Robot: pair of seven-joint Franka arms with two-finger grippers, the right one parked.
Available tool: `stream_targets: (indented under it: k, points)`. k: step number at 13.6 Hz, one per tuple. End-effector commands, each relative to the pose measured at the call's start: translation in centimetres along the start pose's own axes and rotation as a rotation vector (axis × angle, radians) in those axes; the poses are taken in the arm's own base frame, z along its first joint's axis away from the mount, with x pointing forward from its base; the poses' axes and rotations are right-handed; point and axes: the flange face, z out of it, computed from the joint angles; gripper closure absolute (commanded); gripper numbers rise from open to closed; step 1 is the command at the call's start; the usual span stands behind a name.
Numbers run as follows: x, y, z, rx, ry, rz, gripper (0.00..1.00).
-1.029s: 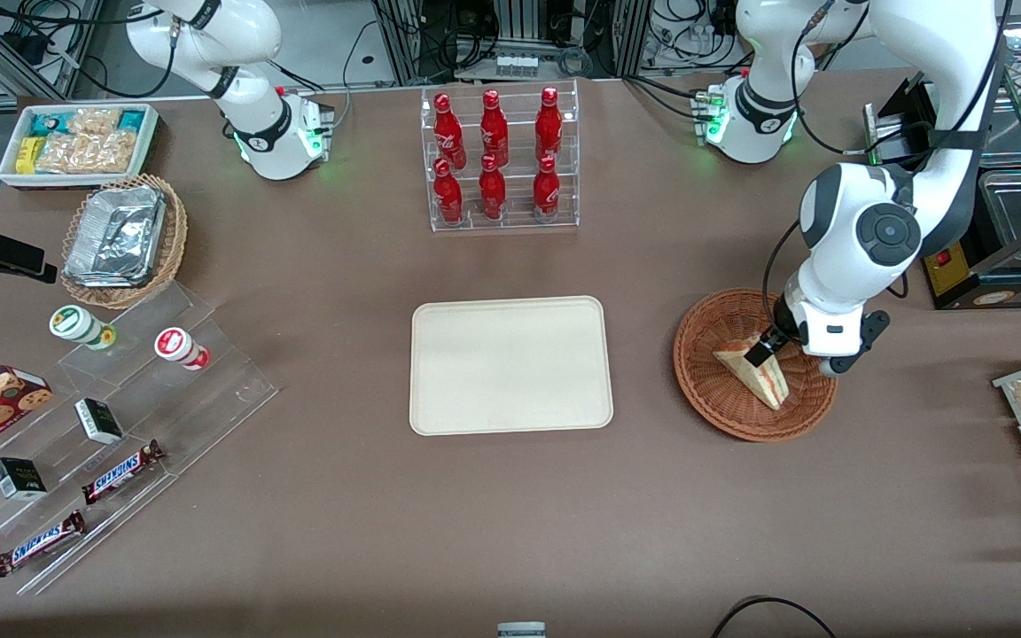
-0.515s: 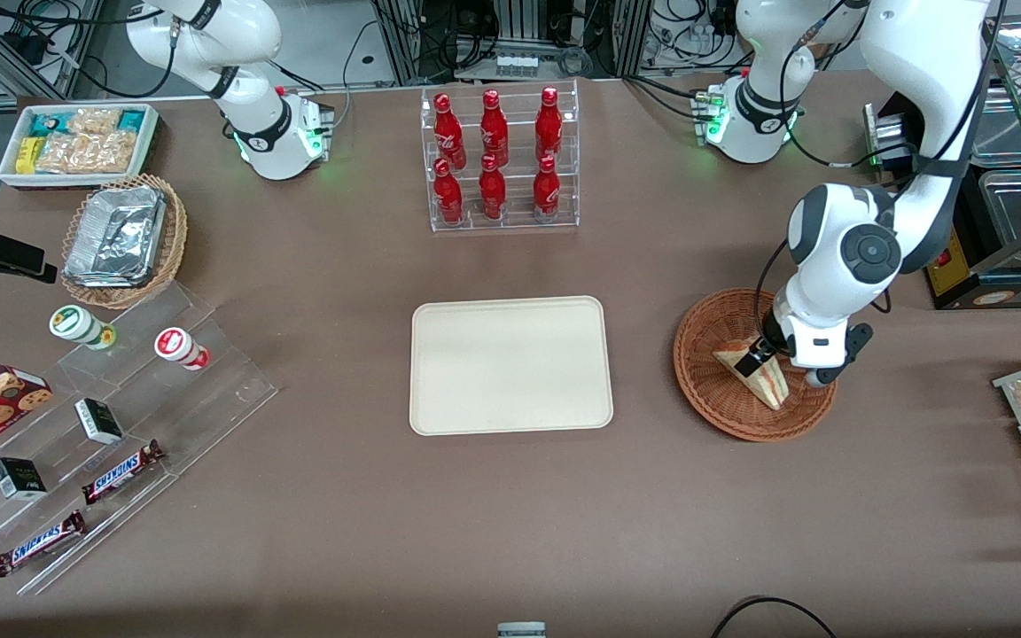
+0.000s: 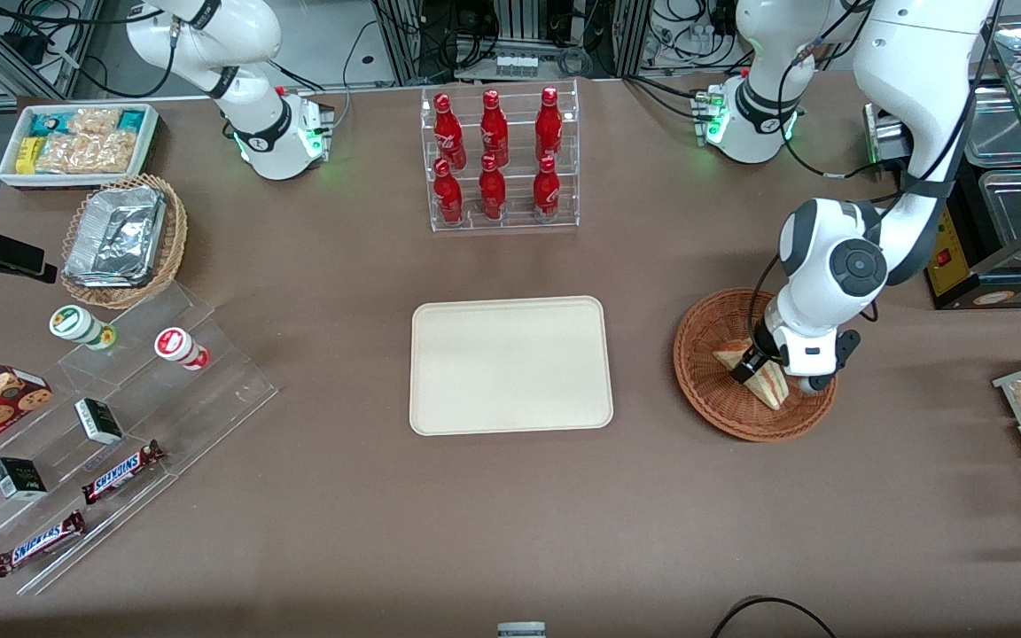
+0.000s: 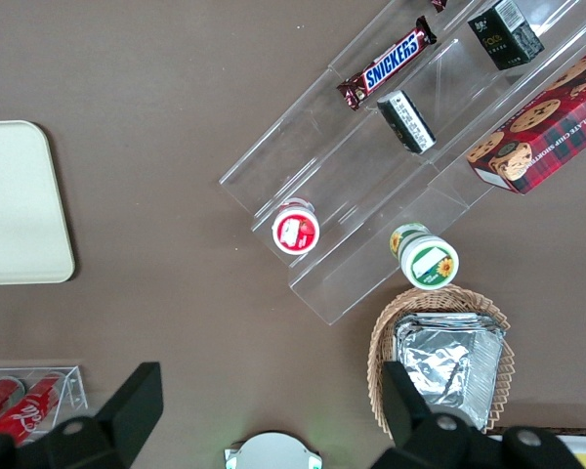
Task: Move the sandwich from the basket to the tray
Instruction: 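Lower the left gripper and close it on the sandwich, then lift the sandwich and carry it with the left gripper to the tray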
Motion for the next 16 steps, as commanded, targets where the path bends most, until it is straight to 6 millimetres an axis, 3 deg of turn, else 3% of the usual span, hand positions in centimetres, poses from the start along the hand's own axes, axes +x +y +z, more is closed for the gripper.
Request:
stream_targets:
  k: [1, 3, 5, 10, 14, 16]
  points:
    - [-0.9, 0.0, -0.1, 0.003, 0.005, 0.012, 1.0]
    - [-1.1, 0.1, -0.3, 0.03, -0.004, 0.028, 1.0]
    - [-1.0, 0.8, -2.3, 0.059, 0.004, 0.072, 1.0]
    - [-1.5, 5.2, -7.6, 0.136, -0.043, 0.226, 1.0]
    - [-5.3, 8.4, -6.9, 0.133, -0.052, 0.365, 1.0]
    - [-9.2, 11.7, -5.7, 0.13, -0.061, 0.47, 1.0]
